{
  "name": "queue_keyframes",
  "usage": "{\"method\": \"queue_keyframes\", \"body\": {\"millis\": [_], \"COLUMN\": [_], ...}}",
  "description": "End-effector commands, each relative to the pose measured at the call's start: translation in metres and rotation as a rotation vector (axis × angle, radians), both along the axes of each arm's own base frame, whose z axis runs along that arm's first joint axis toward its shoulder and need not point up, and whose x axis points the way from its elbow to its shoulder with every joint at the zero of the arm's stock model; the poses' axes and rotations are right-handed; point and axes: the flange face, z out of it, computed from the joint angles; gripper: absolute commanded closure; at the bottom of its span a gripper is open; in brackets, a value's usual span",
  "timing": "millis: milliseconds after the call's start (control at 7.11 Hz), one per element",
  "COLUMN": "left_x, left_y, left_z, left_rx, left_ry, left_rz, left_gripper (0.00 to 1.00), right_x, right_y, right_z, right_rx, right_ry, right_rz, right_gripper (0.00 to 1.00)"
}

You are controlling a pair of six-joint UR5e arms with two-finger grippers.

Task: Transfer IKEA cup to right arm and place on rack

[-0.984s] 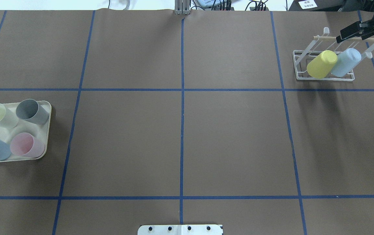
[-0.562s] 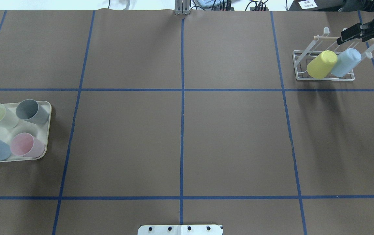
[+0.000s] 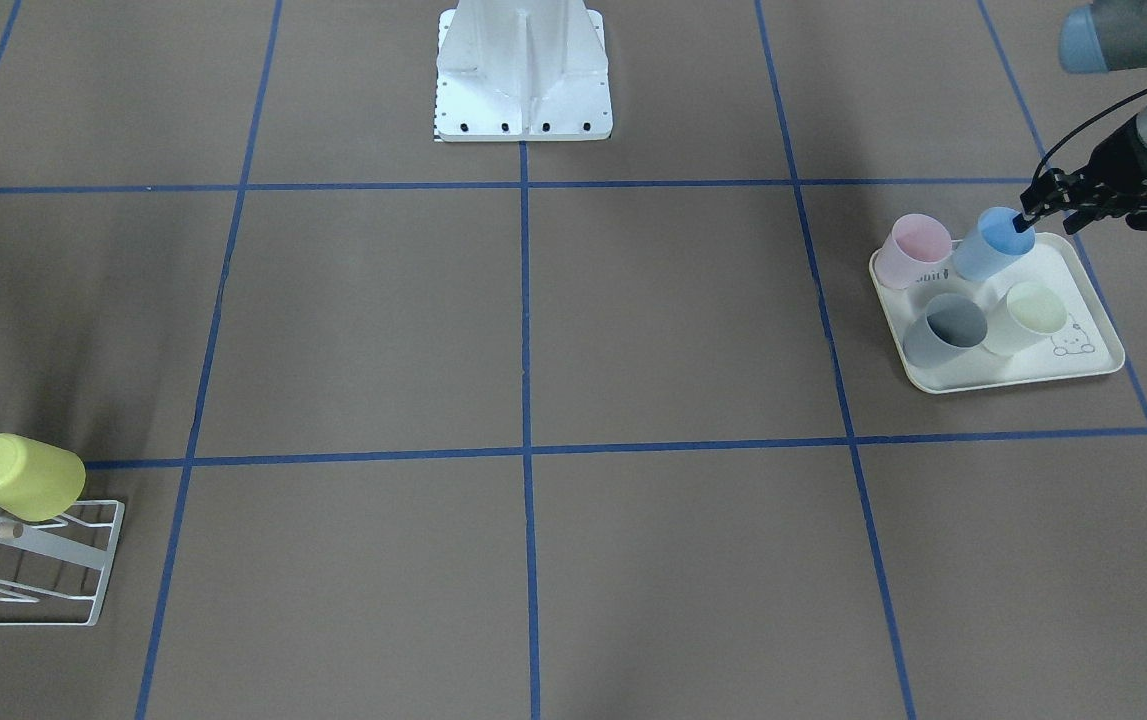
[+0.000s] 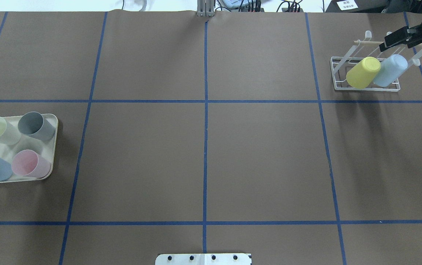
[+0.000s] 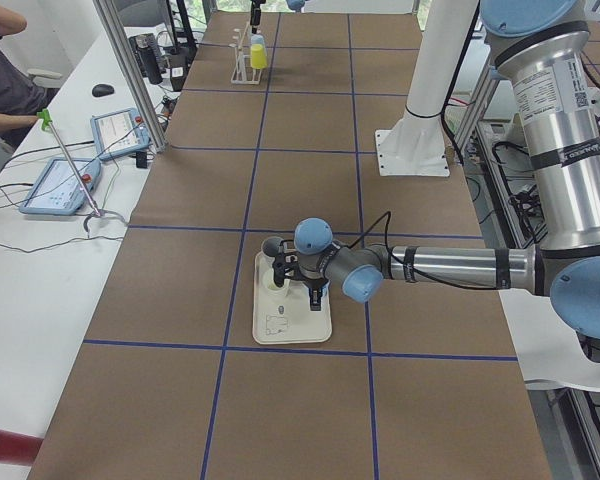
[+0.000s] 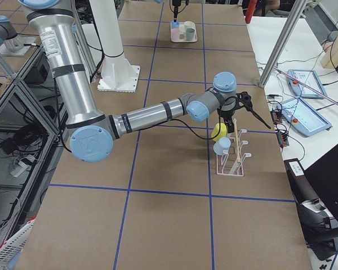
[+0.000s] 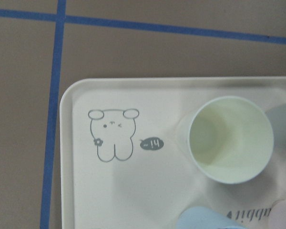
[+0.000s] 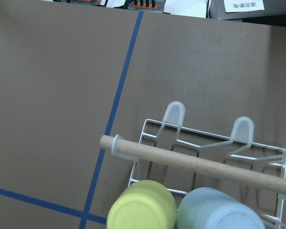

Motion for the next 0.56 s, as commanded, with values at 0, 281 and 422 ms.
{"method": "queue_keyframes", "body": {"millis": [0,281,422], "left_x": [0.0117,0.0203,0.0204], "left_y": [0.0032,-0.0004,-0.0002], "left_z": [0.0021,-0.0013,-0.0007], "left_rx": [-0.003,0.005,0.004], "left_ry": [-0.003,0.002,0.003], "left_rz": [0.029,0.043,0.044], "left_gripper": [0.63,0.79,1.00], "right_x": [0.0076,0.0084,0.0083], "right_y": [0.0260,0.0286,0.0289], "right_z": [-0.0047,0.0003,-0.0005], "right_rx": [0.013,0.007,0.008], "right_ry": [-0.011,-0.009,-0.011], "right_rz": [0.000,0.000,-0.001], "right_gripper": [0.01,0.01,0.01]}}
